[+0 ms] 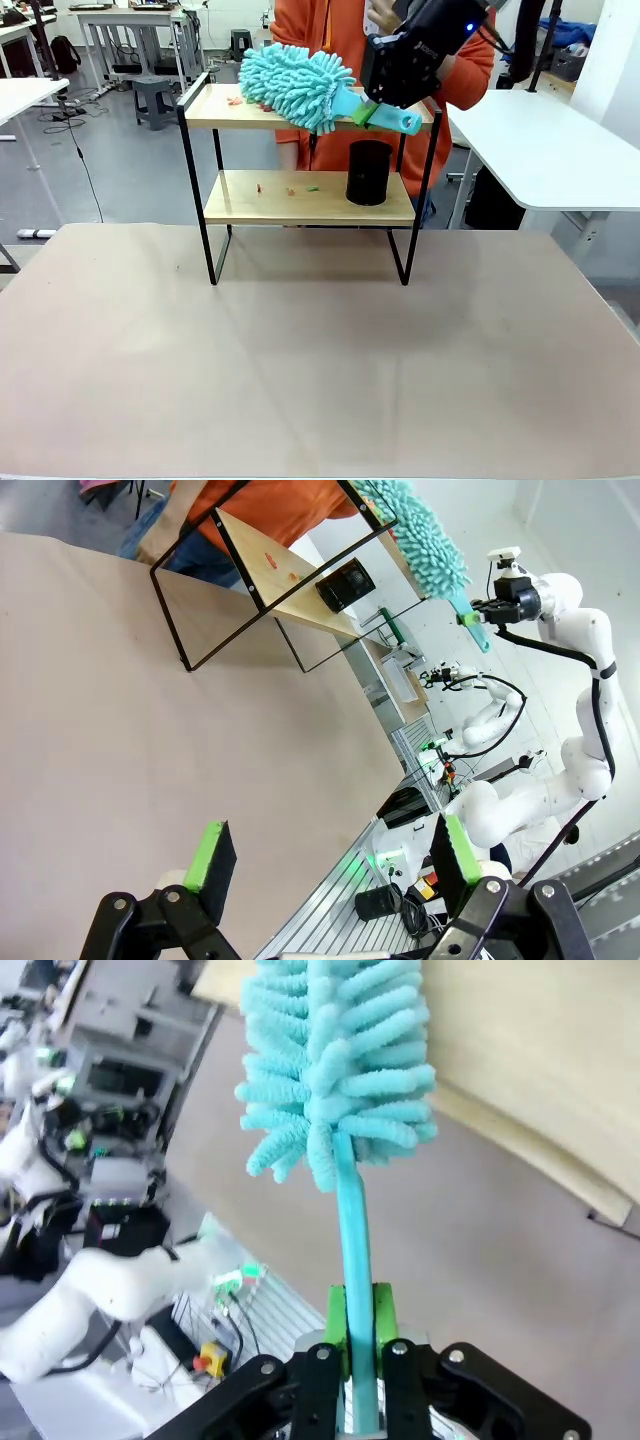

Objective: Clean the shelf.
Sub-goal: Clean the specific tier of the Shelf with the Duster once objects are removed.

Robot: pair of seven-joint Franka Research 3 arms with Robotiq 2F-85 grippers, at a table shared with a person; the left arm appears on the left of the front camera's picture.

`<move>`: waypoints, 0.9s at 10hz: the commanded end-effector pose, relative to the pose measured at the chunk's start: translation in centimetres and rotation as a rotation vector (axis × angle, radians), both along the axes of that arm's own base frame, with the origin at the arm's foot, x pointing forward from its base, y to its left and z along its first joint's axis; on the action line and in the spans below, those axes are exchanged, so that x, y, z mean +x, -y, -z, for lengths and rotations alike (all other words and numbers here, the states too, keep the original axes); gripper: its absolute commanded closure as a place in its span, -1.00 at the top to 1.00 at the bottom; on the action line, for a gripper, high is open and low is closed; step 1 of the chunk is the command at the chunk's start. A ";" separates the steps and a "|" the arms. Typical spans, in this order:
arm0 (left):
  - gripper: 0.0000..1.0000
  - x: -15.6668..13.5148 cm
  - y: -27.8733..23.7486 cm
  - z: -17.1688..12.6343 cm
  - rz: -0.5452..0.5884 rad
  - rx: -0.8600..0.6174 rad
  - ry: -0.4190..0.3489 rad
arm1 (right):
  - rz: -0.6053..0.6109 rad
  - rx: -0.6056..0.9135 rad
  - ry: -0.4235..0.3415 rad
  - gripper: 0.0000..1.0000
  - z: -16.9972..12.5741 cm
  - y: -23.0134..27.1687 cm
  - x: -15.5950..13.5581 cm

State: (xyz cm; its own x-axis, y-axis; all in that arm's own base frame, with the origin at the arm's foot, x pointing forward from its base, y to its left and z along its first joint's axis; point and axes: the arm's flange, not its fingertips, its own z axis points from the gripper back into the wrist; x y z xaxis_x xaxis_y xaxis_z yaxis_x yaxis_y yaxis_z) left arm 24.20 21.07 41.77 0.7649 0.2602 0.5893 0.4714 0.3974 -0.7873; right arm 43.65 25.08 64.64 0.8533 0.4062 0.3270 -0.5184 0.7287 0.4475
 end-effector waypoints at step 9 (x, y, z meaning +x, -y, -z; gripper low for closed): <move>1.00 0.0 0.1 -0.1 0.003 -0.006 0.031 | -0.595 0.113 -0.312 -0.74 1.6 13.9 -4.4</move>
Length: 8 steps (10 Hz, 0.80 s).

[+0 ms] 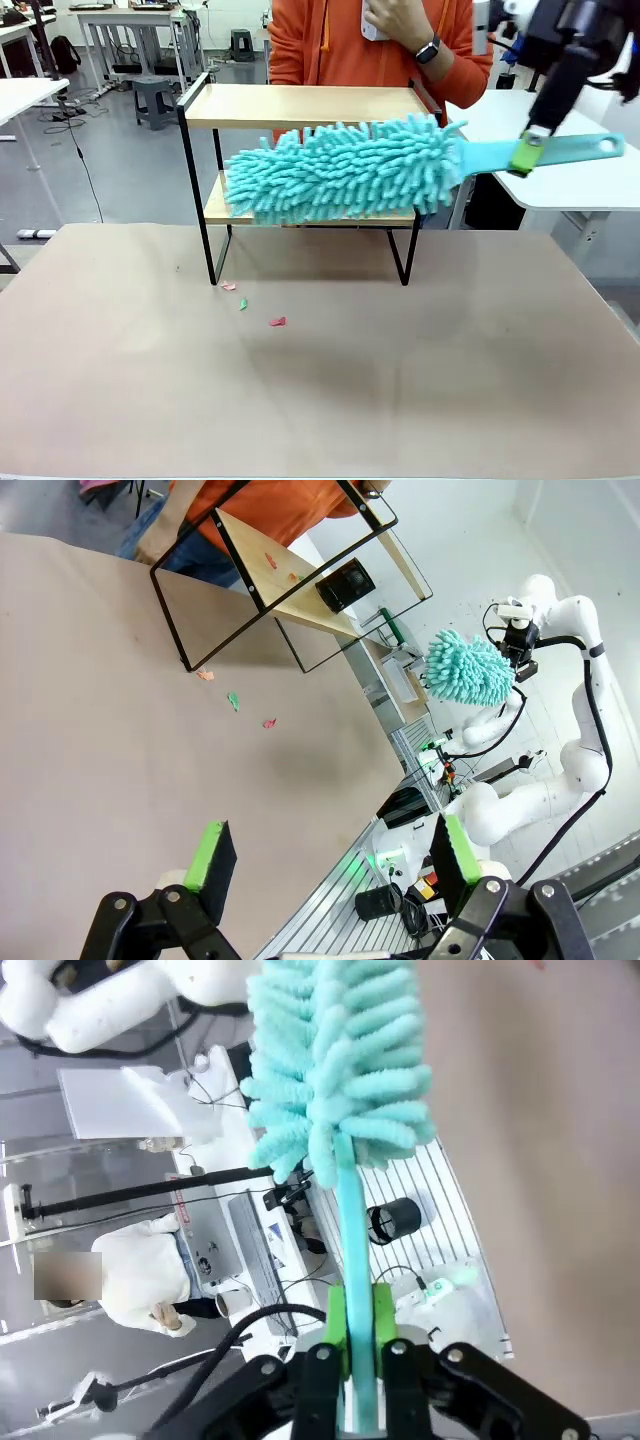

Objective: Clean the shelf.
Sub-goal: Clean the specific tier of the Shelf with the Duster once objects are removed.

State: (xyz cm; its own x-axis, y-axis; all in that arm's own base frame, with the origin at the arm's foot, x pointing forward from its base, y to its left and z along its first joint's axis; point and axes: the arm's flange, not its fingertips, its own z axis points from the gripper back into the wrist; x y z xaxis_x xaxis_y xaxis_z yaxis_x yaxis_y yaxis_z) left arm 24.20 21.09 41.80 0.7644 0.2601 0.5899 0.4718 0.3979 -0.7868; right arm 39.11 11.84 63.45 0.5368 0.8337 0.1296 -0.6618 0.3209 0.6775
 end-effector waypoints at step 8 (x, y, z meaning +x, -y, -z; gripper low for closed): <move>1.00 0.0 0.1 -0.1 0.003 -0.006 0.030 | 0.530 0.621 -0.080 -0.74 4.9 22.4 -9.8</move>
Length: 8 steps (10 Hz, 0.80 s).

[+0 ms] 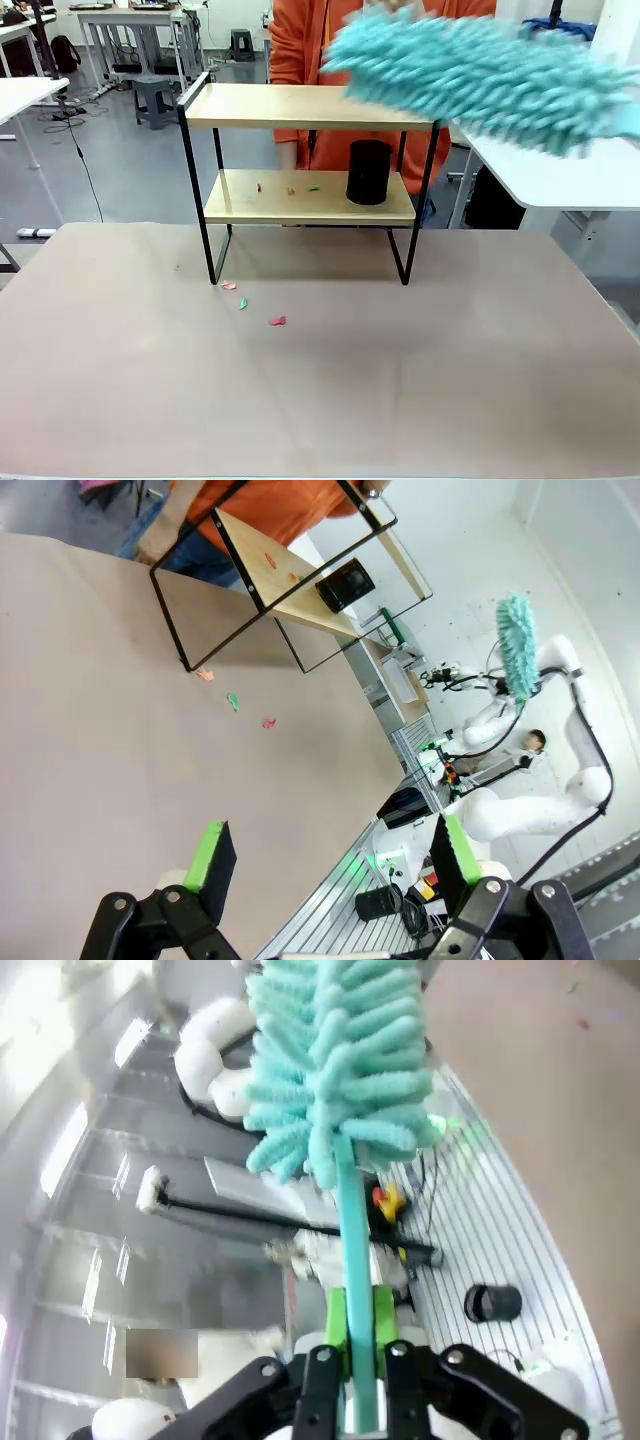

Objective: Clean the shelf.
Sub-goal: Clean the specific tier of the Shelf with the Duster once objects are removed.

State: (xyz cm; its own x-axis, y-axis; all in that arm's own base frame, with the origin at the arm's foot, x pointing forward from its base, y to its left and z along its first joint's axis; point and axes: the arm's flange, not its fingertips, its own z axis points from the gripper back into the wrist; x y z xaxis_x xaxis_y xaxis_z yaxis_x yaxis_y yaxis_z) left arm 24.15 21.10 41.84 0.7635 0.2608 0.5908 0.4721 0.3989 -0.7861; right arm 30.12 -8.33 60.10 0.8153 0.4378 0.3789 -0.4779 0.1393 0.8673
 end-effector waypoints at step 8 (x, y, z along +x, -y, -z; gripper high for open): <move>1.00 0.1 0.1 0.0 0.004 -0.007 0.029 | 0.808 0.075 -0.376 -0.74 16.4 13.2 -3.8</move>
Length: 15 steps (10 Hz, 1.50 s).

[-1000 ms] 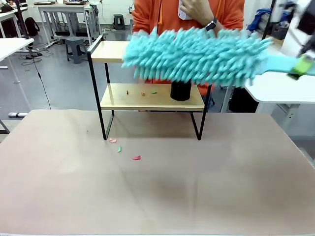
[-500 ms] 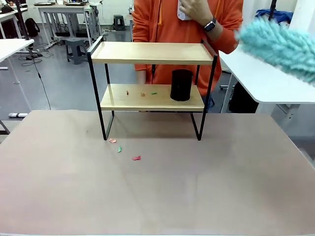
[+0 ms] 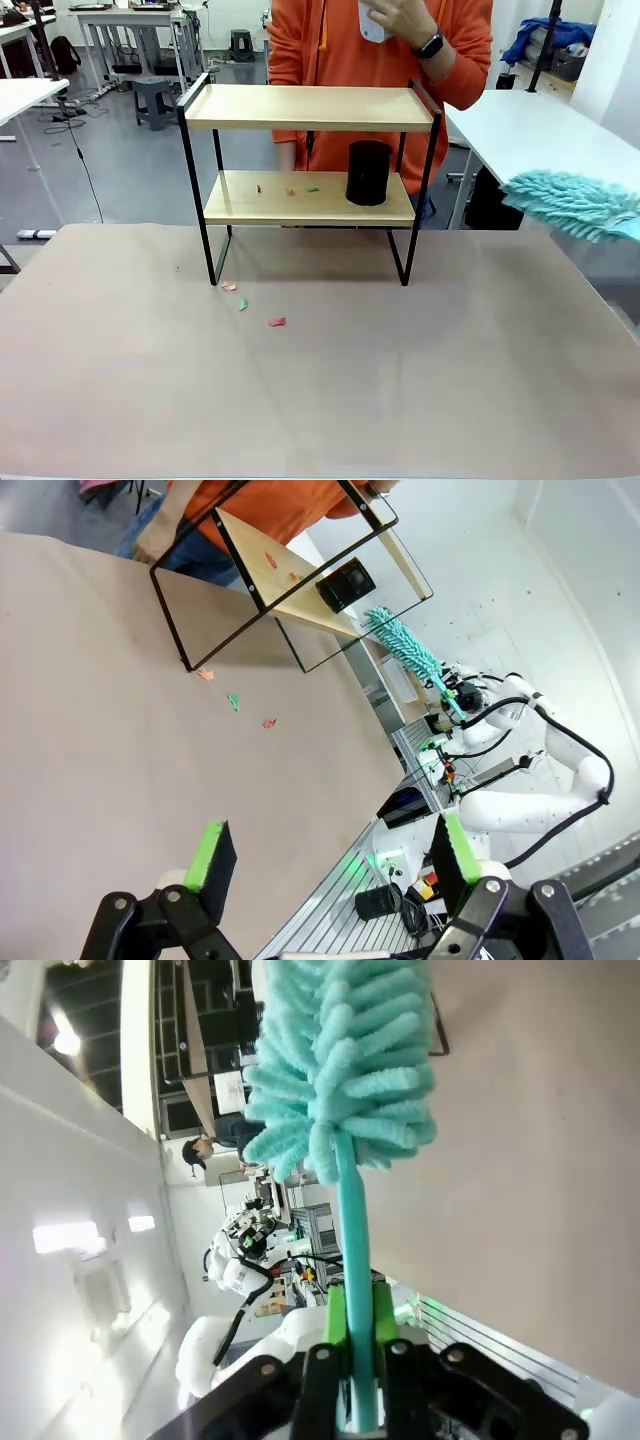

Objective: Clean the shelf.
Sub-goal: Clean the specific tier of the Shelf with the Duster once objects are removed, then clean the remaining tier of the Shelf with the Duster once objects are removed.

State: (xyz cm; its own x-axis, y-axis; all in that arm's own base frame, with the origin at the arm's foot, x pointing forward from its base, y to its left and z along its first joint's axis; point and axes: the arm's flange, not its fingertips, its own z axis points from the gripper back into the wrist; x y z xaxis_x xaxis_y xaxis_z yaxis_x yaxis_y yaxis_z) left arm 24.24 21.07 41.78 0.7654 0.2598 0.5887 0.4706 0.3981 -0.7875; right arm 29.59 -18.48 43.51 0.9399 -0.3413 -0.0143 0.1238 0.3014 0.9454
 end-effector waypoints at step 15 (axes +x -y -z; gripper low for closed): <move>1.00 0.0 0.1 -0.1 0.003 -0.006 0.032 | -0.003 0.057 0.066 -0.74 -0.2 3.1 -3.3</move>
